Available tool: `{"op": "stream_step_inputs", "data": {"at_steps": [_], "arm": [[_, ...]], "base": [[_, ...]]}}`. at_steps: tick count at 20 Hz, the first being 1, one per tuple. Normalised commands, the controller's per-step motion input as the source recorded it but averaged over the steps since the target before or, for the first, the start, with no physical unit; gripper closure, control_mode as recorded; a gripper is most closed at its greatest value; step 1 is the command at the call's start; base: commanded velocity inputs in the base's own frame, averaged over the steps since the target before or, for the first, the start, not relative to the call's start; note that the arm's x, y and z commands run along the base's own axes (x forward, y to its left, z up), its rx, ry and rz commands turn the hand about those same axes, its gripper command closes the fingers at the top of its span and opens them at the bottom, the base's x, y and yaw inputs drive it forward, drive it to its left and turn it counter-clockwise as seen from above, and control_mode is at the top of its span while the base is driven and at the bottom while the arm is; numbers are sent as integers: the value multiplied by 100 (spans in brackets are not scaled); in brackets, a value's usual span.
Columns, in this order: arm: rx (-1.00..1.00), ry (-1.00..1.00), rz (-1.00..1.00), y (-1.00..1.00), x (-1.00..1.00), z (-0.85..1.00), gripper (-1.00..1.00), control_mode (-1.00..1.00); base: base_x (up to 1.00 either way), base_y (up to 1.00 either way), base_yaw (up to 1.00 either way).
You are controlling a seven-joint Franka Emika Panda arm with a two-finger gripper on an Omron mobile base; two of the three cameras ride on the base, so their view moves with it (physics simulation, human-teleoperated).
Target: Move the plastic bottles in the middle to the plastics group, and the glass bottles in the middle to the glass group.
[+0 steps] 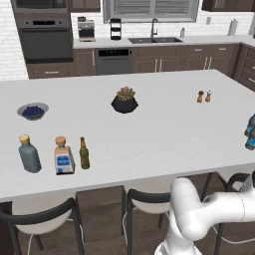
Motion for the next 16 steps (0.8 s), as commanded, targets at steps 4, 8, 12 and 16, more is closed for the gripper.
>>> {"op": "stream_step_inputs", "data": {"at_steps": [4, 8, 12, 16], "arm": [[0, 1, 1, -18, -3, 0, -100, -100], [0, 6, 0, -19, -8, 3, -100, -100], [0, 9, 0, -27, -12, 12, -100, -100], [0, 9, 0, -33, -29, 25, -100, -100]], "base": [[0, 0, 0], [0, 0, 0], [0, 0, 0], [0, 0, 0]]}}
